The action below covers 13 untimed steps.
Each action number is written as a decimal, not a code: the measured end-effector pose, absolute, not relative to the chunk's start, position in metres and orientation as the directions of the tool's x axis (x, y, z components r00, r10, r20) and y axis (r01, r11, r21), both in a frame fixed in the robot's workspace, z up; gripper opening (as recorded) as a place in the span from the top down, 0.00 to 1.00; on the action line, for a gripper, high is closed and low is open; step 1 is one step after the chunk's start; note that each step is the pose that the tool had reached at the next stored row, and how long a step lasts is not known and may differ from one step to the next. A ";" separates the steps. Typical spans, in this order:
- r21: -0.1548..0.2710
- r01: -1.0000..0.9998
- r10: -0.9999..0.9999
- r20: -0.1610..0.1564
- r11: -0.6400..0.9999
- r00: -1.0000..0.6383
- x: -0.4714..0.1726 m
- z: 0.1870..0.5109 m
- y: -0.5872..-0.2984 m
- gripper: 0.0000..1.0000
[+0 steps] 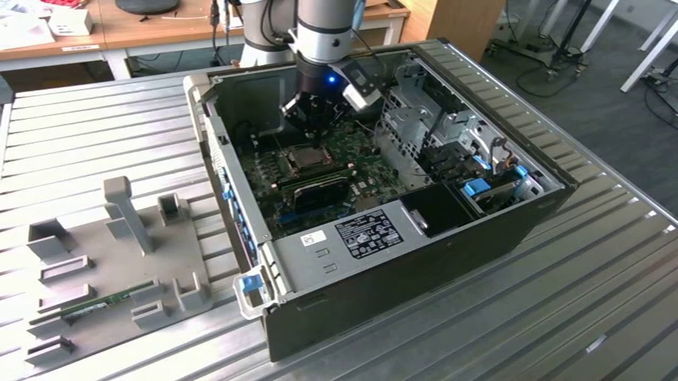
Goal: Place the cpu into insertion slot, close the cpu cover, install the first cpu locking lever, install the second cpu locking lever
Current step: 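Close the cpu cover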
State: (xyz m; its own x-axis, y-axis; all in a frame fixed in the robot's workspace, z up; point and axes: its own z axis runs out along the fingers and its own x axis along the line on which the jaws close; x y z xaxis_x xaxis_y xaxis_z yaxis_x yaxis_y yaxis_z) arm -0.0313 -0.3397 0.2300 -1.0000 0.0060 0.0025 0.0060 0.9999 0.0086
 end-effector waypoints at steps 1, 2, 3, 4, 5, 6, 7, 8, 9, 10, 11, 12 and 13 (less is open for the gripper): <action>0.009 0.006 0.006 -0.002 1.000 -1.000 -0.032 0.230 -0.340 0.90; 0.009 0.006 0.006 -0.005 1.000 -1.000 -0.032 0.229 -0.340 0.90; 0.009 0.006 0.006 -0.008 1.000 -1.000 -0.033 0.229 -0.340 0.90; 0.009 0.006 0.006 -0.011 1.000 -1.000 -0.033 0.229 -0.340 0.90; 0.009 0.006 0.006 -0.013 1.000 -1.000 -0.034 0.228 -0.340 0.90; 0.009 0.006 0.006 -0.014 1.000 -1.000 -0.035 0.228 -0.340 0.90; 0.009 0.006 0.006 -0.015 1.000 -1.000 -0.036 0.227 -0.340 0.90; 0.009 0.006 0.006 -0.015 1.000 -1.000 -0.037 0.227 -0.340 0.90; 0.009 0.006 0.006 -0.015 1.000 -1.000 -0.038 0.227 -0.340 0.90; 0.009 0.006 0.006 -0.015 1.000 -1.000 -0.040 0.226 -0.340 0.90; 0.009 0.006 0.006 -0.015 1.000 -1.000 -0.041 0.226 -0.340 0.90; 0.009 0.006 0.006 -0.015 1.000 -1.000 -0.042 0.225 -0.340 0.90; 0.009 0.006 0.006 -0.015 1.000 -1.000 -0.043 0.225 -0.340 0.90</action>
